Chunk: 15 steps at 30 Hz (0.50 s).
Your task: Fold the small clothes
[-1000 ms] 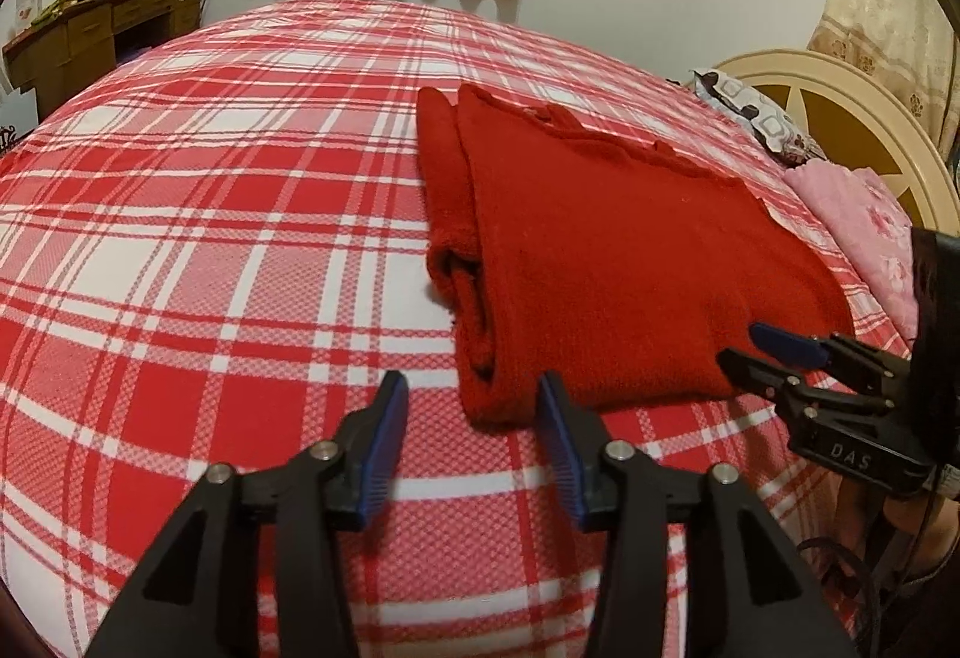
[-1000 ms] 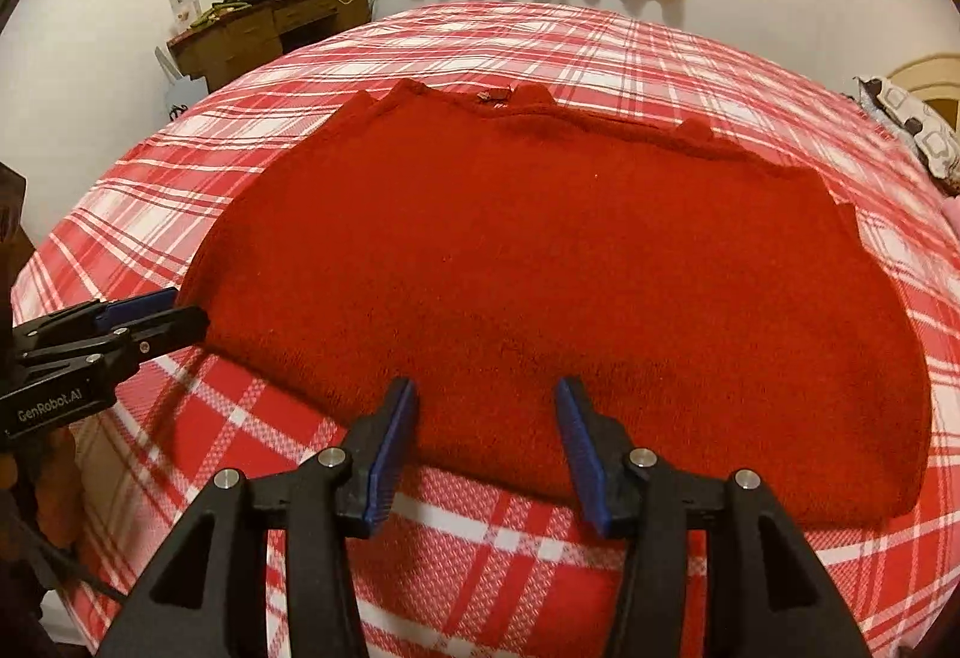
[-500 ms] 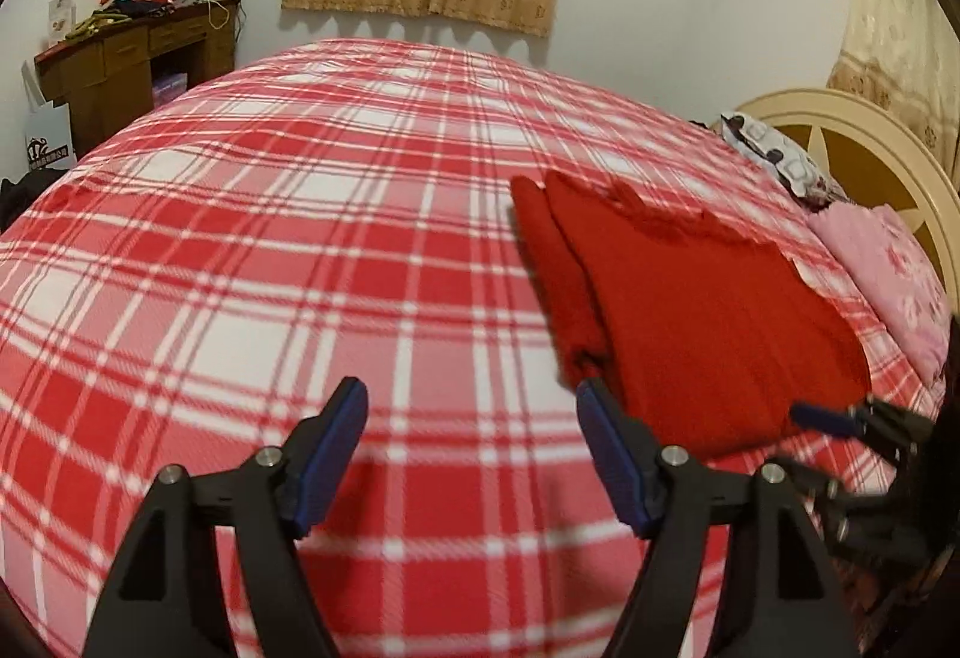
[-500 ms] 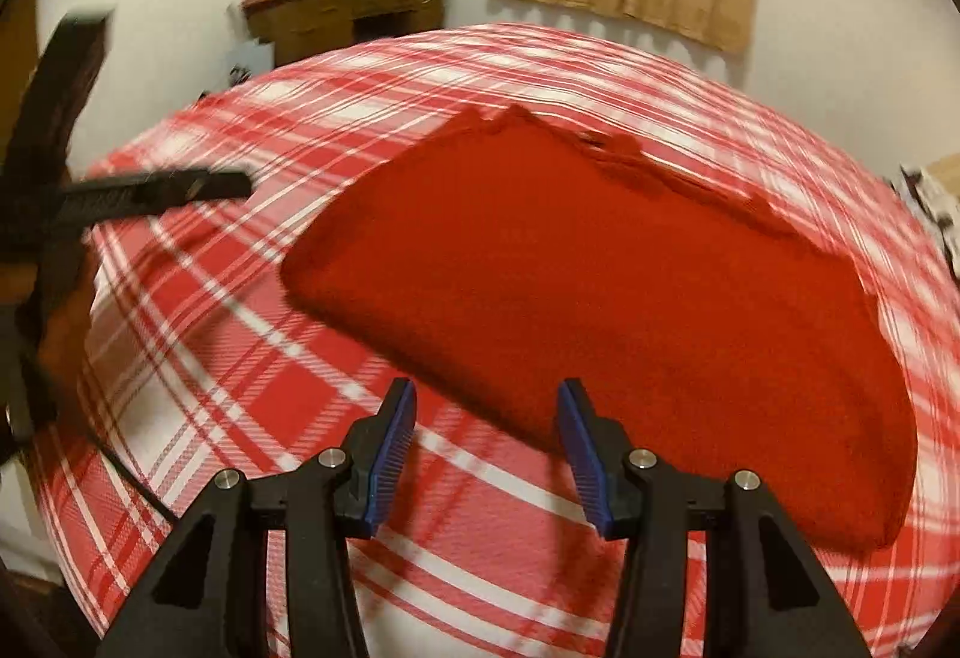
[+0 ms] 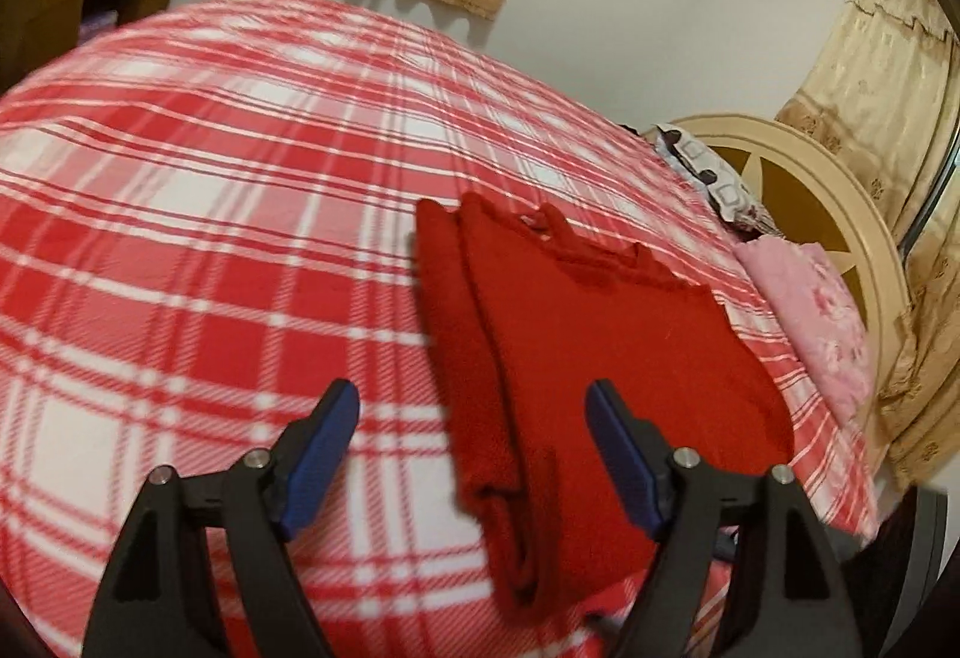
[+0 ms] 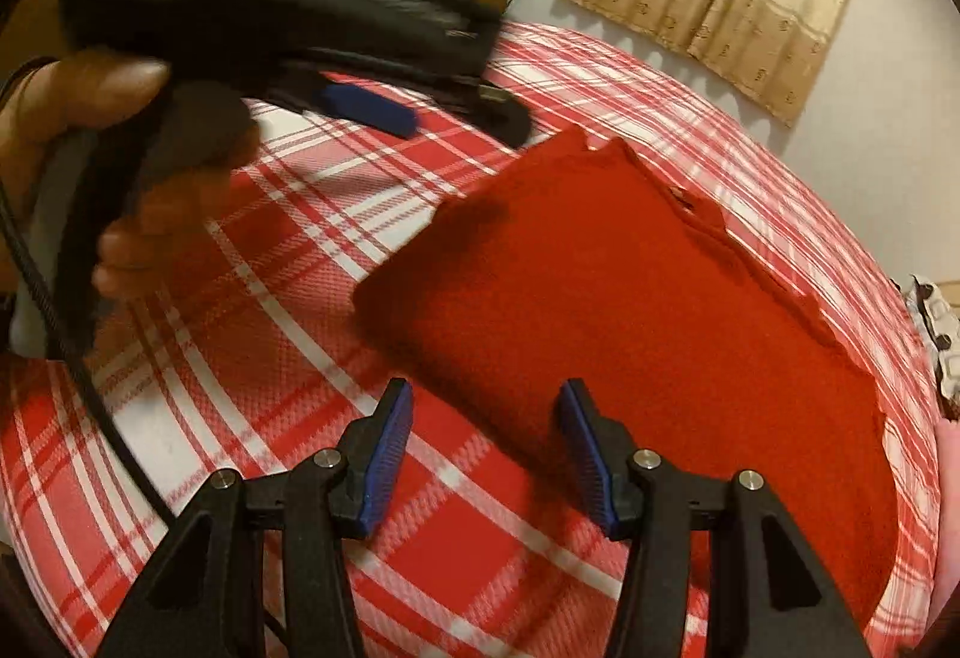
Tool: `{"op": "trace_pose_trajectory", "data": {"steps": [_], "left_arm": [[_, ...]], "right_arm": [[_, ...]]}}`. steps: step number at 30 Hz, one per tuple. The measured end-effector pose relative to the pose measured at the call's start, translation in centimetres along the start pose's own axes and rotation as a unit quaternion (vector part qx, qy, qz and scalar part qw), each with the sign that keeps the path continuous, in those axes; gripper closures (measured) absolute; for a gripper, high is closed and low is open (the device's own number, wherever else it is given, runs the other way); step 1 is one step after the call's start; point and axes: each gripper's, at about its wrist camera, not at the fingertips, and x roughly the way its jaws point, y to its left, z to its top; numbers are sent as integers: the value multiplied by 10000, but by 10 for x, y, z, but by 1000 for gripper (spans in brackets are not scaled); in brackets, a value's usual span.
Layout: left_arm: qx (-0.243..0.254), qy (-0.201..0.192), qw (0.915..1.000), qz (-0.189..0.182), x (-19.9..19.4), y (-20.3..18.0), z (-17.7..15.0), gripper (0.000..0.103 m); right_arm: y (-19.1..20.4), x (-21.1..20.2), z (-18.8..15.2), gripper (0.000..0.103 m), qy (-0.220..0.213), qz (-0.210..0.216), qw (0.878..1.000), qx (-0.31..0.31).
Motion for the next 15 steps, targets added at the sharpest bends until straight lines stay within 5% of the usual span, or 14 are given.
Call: {"op": "trace_pose_trajectory", "data": {"steps": [15], "left_arm": [[4,382,9992,-75,45,-2,22,24]], "right_arm": [[11,14,15,51,-144,-92,9996,-224]]}}
